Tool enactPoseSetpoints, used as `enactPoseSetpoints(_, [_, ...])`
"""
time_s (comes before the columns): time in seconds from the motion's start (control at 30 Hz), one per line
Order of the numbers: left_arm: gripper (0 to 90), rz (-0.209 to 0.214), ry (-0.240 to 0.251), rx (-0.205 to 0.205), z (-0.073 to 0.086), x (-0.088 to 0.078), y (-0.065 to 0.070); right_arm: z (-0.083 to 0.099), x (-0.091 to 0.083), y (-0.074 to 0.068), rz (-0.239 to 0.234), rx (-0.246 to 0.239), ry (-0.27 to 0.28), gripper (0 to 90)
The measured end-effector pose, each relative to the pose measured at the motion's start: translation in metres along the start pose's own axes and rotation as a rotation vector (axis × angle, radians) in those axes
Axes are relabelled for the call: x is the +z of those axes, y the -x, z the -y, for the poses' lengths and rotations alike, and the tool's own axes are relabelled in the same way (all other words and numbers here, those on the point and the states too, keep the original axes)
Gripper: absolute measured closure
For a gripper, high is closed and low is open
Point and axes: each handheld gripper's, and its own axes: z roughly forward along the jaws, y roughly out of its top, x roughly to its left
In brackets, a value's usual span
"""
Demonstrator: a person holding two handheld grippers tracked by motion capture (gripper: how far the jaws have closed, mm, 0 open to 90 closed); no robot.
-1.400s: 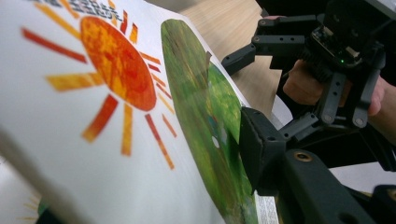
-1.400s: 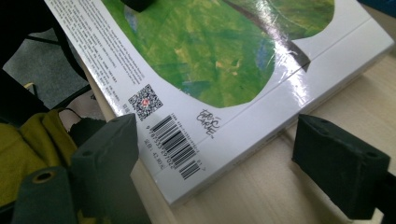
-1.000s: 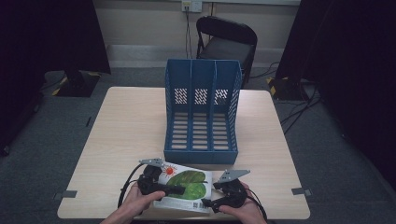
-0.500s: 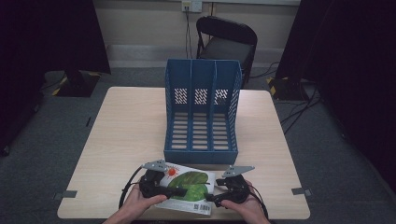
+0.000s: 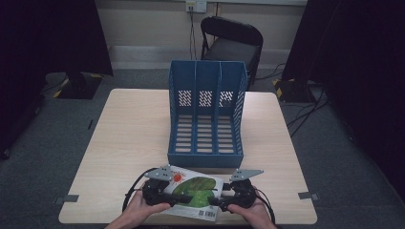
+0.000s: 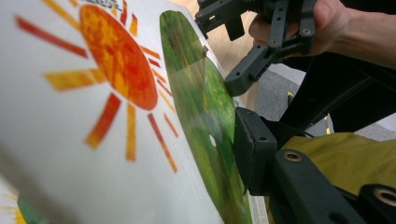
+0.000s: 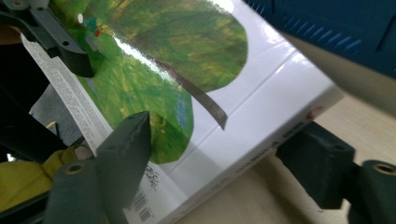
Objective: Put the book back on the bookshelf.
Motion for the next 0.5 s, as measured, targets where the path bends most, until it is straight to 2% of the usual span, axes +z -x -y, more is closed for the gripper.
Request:
enactPoseSetpoints(0.07, [72.6,0.0,0.003,0.006,0.0,-0.001,0.0,0.0,-0.001,0.0,-0.001,-0.006,0.004,29.5])
enactPoseSetpoints(0.13, [73.5,-0.003,0.004,0.009,0.001,-0.002,-0.001,-0.001,-0.005,0.001,0.0,-0.006,0.025,35.2])
enactPoseSetpoints(0.23, [74.0,-0.009,0.01,0.006,0.001,-0.004,-0.002,-0.002,-0.008,0.0,-0.002,-0.006,0.037,37.4])
enactPoseSetpoints(0.3, [74.0,-0.009,0.009,0.005,0.001,-0.004,-0.002,-0.003,-0.01,-0.003,0.023,-0.032,0.034,37.9])
enactPoseSetpoints(0.4, [74.0,-0.008,0.013,-0.007,0.002,-0.004,-0.004,-0.002,-0.012,-0.004,0.019,-0.026,0.039,39.3])
enactPoseSetpoints(0.5, [73.4,-0.023,0.021,-0.013,0.002,-0.005,-0.007,-0.003,-0.021,-0.005,0.001,-0.021,0.081,44.5])
